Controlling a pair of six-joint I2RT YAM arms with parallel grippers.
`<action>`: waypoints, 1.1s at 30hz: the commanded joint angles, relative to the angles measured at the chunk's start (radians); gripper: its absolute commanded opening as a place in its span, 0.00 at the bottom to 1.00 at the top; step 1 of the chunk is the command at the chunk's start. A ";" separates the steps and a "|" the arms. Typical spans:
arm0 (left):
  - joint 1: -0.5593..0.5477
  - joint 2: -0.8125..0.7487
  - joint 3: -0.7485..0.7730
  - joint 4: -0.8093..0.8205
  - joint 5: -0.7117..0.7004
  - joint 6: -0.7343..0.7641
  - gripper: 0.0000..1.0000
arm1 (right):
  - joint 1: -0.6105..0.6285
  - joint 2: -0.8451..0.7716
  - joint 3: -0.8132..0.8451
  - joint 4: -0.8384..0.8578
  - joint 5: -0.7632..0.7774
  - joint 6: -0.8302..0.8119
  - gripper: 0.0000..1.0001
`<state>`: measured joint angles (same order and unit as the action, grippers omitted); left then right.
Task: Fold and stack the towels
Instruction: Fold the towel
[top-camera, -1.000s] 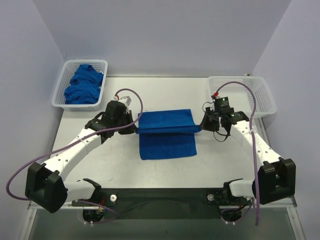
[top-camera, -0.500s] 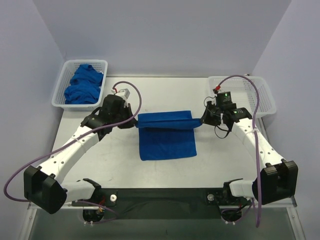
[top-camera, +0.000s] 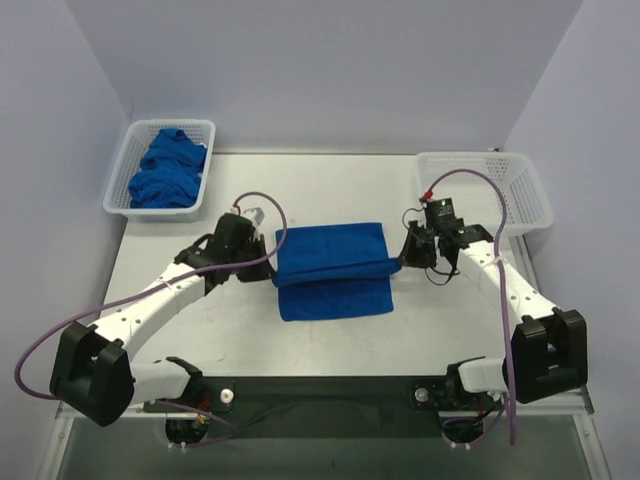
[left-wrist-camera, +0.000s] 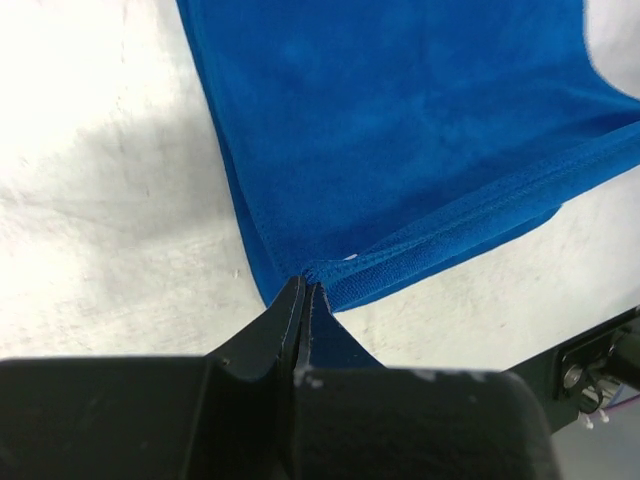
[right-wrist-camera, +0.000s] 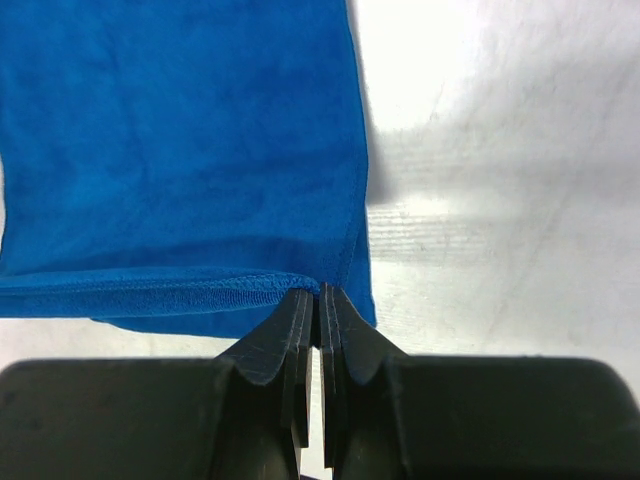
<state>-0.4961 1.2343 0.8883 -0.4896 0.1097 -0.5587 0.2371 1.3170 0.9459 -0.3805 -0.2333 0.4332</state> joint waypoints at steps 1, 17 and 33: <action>0.007 0.036 -0.077 0.040 -0.010 -0.017 0.00 | -0.010 0.040 -0.055 0.009 0.069 0.001 0.00; -0.041 -0.069 -0.232 0.071 0.059 -0.078 0.56 | 0.034 -0.030 -0.208 0.017 -0.006 0.035 0.42; -0.051 0.015 -0.072 0.072 0.027 -0.021 0.71 | 0.057 0.005 -0.059 0.015 -0.035 -0.039 0.40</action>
<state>-0.5385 1.1648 0.7368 -0.4599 0.1520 -0.6254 0.2810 1.2537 0.8326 -0.3676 -0.2638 0.4313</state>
